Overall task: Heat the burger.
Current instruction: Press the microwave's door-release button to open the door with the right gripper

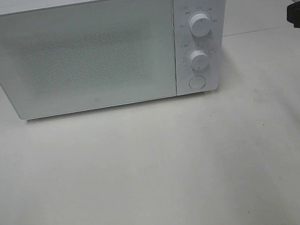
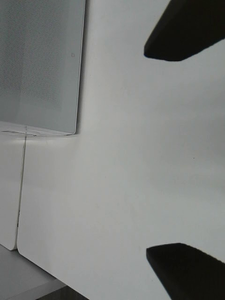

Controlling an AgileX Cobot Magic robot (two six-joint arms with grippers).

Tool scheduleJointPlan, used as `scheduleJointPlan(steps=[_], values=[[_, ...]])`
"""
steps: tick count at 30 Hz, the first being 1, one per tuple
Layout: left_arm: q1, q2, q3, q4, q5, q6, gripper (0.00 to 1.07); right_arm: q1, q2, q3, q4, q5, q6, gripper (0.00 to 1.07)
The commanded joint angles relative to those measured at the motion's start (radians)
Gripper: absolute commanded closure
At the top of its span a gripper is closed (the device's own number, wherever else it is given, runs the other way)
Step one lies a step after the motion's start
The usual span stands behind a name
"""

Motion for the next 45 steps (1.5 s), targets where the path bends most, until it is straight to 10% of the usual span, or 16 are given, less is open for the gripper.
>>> scheduleJointPlan(steps=[1,18,45], values=[[0.001,-0.018,0.0,-0.005,0.002,0.001,0.09,-0.006,0.035,0.027,-0.012,-0.118,0.01,0.36],[0.001,-0.018,0.0,-0.005,0.002,0.001,0.09,0.042,0.272,0.235,0.059,-0.709,-0.001,0.36],[0.001,-0.018,0.0,-0.005,0.002,0.001,0.09,0.642,0.611,0.244,0.689,-1.114,-0.166,0.36]])
